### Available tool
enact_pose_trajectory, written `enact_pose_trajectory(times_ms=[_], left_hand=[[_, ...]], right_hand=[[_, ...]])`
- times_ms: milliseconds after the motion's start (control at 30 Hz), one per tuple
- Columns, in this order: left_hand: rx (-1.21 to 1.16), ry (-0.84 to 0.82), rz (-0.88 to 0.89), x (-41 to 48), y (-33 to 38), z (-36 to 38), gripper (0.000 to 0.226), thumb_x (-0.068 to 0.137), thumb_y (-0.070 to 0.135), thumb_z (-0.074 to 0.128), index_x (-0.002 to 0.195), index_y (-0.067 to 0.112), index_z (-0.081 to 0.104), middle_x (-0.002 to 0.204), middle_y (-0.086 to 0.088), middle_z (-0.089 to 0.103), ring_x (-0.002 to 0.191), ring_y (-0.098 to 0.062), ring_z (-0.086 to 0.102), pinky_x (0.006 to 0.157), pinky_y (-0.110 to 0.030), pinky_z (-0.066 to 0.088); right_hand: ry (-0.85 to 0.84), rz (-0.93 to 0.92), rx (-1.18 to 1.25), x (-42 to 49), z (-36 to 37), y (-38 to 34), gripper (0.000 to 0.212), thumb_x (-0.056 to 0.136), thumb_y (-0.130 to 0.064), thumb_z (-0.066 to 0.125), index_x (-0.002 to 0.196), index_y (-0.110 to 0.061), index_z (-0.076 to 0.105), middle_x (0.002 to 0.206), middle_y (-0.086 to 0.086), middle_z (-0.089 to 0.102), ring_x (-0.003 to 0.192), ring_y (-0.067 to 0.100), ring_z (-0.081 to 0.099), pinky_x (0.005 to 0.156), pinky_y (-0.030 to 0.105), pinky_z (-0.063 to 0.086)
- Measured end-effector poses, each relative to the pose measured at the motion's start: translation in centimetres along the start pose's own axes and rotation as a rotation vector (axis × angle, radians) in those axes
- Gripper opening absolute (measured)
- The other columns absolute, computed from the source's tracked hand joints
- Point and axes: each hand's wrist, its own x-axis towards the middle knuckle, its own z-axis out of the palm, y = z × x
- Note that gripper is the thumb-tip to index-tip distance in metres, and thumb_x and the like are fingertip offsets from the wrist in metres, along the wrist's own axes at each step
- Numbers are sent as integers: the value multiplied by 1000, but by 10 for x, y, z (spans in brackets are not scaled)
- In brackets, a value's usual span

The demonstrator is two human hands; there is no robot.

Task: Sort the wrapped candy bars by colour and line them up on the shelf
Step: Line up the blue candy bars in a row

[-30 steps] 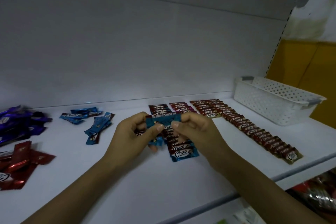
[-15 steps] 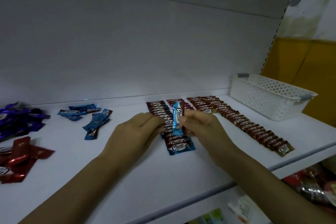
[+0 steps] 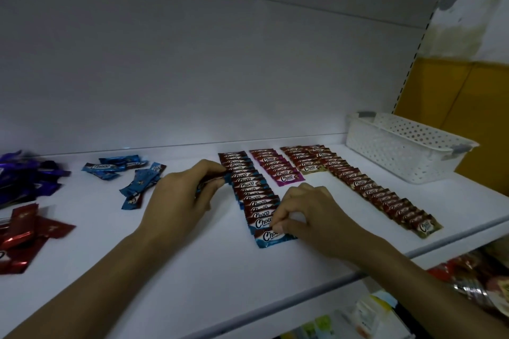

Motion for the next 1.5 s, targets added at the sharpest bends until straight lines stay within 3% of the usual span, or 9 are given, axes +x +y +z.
enact_pose_trajectory(times_ms=[100, 300, 533, 800, 933, 1033, 1133, 1233, 1500], left_hand=[[-19, -1, 27, 0, 1, -1, 28, 86, 36, 54, 108, 21, 66, 85, 24, 59, 65, 5, 61, 61, -6, 40], [-50, 5, 16, 1, 3, 1, 22, 92, 15, 58, 110, 25, 63, 90, 25, 59, 77, 16, 58, 66, 0, 42], [-1135, -273, -496, 6, 19, 5, 37, 82, 16, 54, 119, 21, 54, 107, -2, 73, 94, -19, 71, 66, -19, 56], [-979, -372, -401, 3, 21, 5, 19, 75, 28, 63, 85, 14, 72, 84, -11, 75, 55, -18, 69, 47, -20, 51], [-714, -432, -290, 0, 21, 2, 14, 84, 17, 69, 72, 21, 73, 66, -4, 72, 46, -8, 59, 44, -16, 44], [-457, -467, -158, -2, 18, 3, 30, 82, 7, 69, 64, 30, 71, 62, 7, 70, 51, -6, 59, 49, -14, 43], [-292, -486, -43, -4, 19, 4, 6, 81, 34, 72, 76, 32, 71, 62, 19, 64, 52, -4, 55, 50, -14, 39], [83, -340, 58, -2, 10, 4, 43, 79, 69, 41, 96, 38, 66, 70, 30, 56, 64, 3, 56, 54, -13, 36], [164, -221, -72, -1, -11, 5, 16, 93, 33, 50, 106, 39, 57, 84, 28, 45, 82, -3, 47, 71, -27, 46]], right_hand=[[38, -27, -35, 3, 2, 3, 10, 86, -35, 65, 88, -31, 73, 78, -32, 45, 90, -7, 40, 83, 7, 16], [90, -77, -122, 3, 5, 3, 9, 87, -38, 61, 86, -33, 69, 86, -25, 47, 92, -4, 38, 80, 20, 17], [250, 8, 305, 7, 4, -8, 15, 86, -28, 67, 79, -29, 54, 76, -17, 57, 75, -3, 55, 69, 11, 42], [209, 82, 880, 21, -7, -31, 8, 87, -22, 63, 93, -20, 68, 85, -2, 72, 78, 9, 69, 64, 16, 53], [189, -19, 581, 16, -13, -26, 40, 83, -14, 70, 114, -35, 57, 101, -12, 65, 90, 0, 62, 77, 13, 50], [154, -163, 284, 10, -16, -27, 26, 83, -19, 72, 107, -28, 69, 93, -22, 63, 89, -6, 58, 78, 6, 43], [133, -173, 236, 1, -16, -22, 8, 84, -16, 69, 86, -21, 75, 71, -25, 62, 74, -5, 61, 67, 7, 44], [79, -40, 288, -9, -18, -6, 17, 84, -19, 69, 78, -35, 68, 71, -25, 65, 75, -5, 62, 64, 8, 45], [-24, -105, 9, -8, -1, 4, 9, 88, -32, 63, 79, -34, 64, 82, -25, 54, 90, -6, 48, 87, 13, 25]])
